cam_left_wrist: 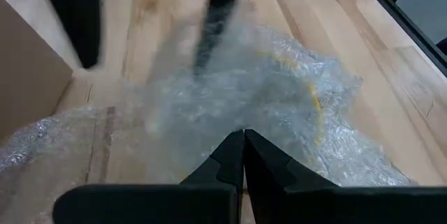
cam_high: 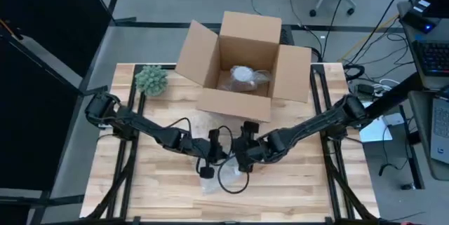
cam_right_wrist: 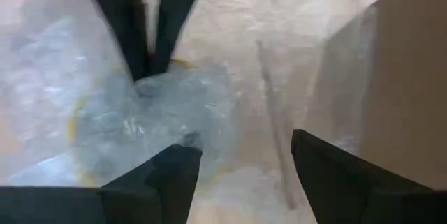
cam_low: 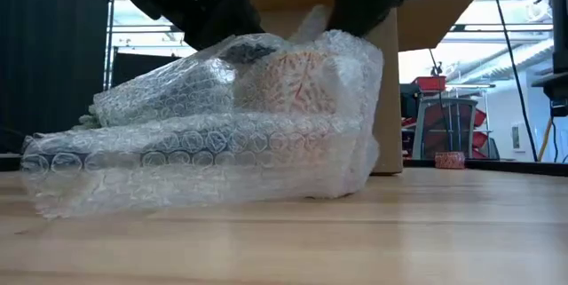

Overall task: Wrap mug
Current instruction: Wrap the orange mug with bubble wrap

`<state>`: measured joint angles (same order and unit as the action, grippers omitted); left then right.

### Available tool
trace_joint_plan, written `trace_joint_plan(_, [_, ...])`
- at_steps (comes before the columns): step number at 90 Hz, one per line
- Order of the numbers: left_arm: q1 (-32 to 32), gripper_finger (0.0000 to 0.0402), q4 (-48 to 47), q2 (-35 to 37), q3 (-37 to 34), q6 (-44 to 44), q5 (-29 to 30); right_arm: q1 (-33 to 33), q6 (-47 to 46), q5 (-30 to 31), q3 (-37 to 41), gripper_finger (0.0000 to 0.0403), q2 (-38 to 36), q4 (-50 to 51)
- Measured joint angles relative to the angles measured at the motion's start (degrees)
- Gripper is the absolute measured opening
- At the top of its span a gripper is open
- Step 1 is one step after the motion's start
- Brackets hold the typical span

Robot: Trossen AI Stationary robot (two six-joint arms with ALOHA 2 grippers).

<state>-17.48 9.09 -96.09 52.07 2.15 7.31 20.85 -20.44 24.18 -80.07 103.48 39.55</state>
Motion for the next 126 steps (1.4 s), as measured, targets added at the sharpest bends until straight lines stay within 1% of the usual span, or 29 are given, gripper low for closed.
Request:
trace_joint_plan(22, [0.0,0.0,0.7,0.0,0.0,0.3,0.2,-1.4,-2.0,-1.4,-0.5,0.021,7.9,-1.5])
trace_joint_plan(28, [0.0,0.0,1.3,0.0,0.1,0.3,0.2,-2.2,-2.4,-4.4,-0.7,0.021,9.4,-1.6])
trace_joint_plan(37, [0.0,0.0,1.8,0.0,0.2,0.2,0.1,-3.1,-2.3,-8.7,-0.6,0.021,9.7,-1.3])
trace_joint_plan(42, [0.0,0.0,1.8,0.0,0.2,0.1,0.0,-3.5,-2.5,-9.9,-0.4,0.021,8.9,-1.0])
trace_joint_plan(63, [0.0,0.0,0.3,0.0,0.0,-0.1,0.2,-4.5,-2.3,-9.8,0.3,0.021,0.8,1.3])
trace_joint_plan(82, [0.0,0.0,0.6,0.0,0.0,-0.2,0.1,-4.8,-2.6,-9.6,0.2,0.021,-6.2,0.1])
trace_joint_plan(93, [0.0,0.0,0.7,0.0,0.0,-0.1,0.1,-4.8,-2.7,-9.2,0.1,0.021,-7.6,-1.6])
trace_joint_plan(100, [0.0,0.0,0.8,0.0,0.0,-0.1,-0.1,-5.2,-2.7,-9.3,0.1,0.021,-6.1,-3.1])
trace_joint_plan(109, [0.0,0.0,0.8,0.0,0.0,-0.1,-0.1,-5.6,-2.8,-9.8,0.0,0.021,-2.0,-3.4])
trace_joint_plan(120, [0.0,0.0,0.8,0.0,0.0,0.0,-0.1,-5.8,-2.9,-15.1,0.0,0.021,3.8,-3.3])
trace_joint_plan(126, [0.0,0.0,1.1,-0.1,0.0,0.1,-0.2,-5.9,-2.7,-15.8,-0.1,0.021,6.6,-4.1])
